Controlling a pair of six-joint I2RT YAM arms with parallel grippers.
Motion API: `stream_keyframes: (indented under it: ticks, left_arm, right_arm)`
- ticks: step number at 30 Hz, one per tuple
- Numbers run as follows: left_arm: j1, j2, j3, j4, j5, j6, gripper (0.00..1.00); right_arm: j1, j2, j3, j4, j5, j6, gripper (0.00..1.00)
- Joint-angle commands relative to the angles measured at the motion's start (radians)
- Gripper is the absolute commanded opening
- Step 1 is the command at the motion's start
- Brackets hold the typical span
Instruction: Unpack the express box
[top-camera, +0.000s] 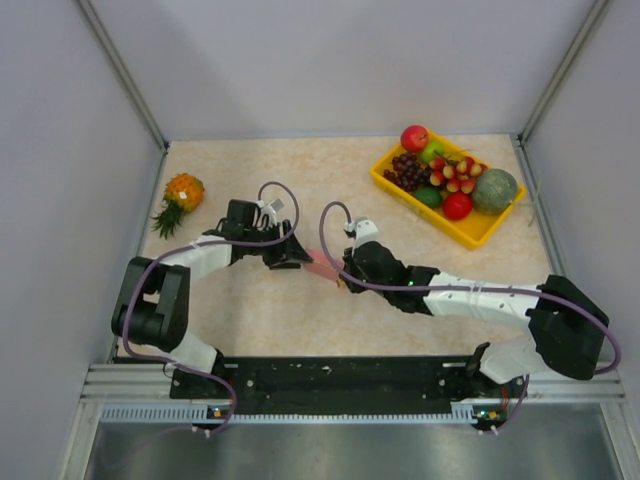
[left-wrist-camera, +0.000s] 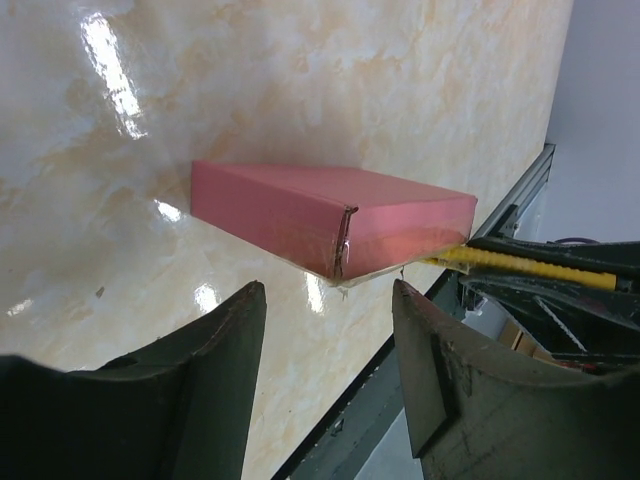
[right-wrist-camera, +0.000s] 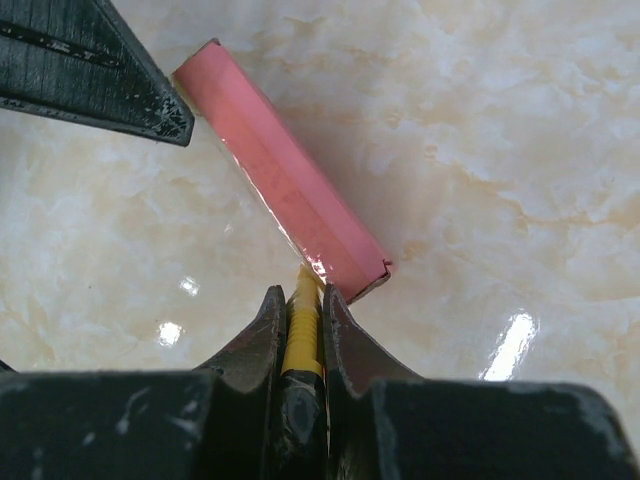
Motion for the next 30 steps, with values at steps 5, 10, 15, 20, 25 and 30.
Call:
stream_keyframes:
  ticks: [5, 10, 15, 20, 25, 30]
  left_arm:
    - [-0.010, -0.093, -0.015, -0.017, -0.025, 0.039, 0.56]
    - [-0.013, -0.183, 0.037, -0.037, -0.091, 0.106, 0.61]
    - [-0.085, -0.239, 0.086, -0.027, -0.175, 0.223, 0.75]
    - [-0.207, -0.214, 0.141, -0.027, -0.300, 0.375, 0.82]
    - [-0.255, -0.092, 0.224, -0.069, -0.343, 0.466, 0.82]
    - [-0.298, 0.042, 0.316, -0.159, -0.380, 0.556, 0.79]
  right_arm:
    - [-0.026, -0.073, -0.034, 0.016, 0.075, 0.041, 0.00]
    - [-0.045, -0.102, -0.071, 0.016, 0.094, 0.073, 0.00]
    - [-0.078, -0.100, -0.108, 0.135, 0.071, 0.079, 0.00]
    - [-0.116, -0.056, -0.118, 0.250, 0.049, 0.097, 0.00]
    - [-0.167, -0.033, -0.148, 0.347, 0.029, 0.143, 0.00]
    - [-0.191, -0.088, -0.190, 0.335, 0.026, 0.148, 0.00]
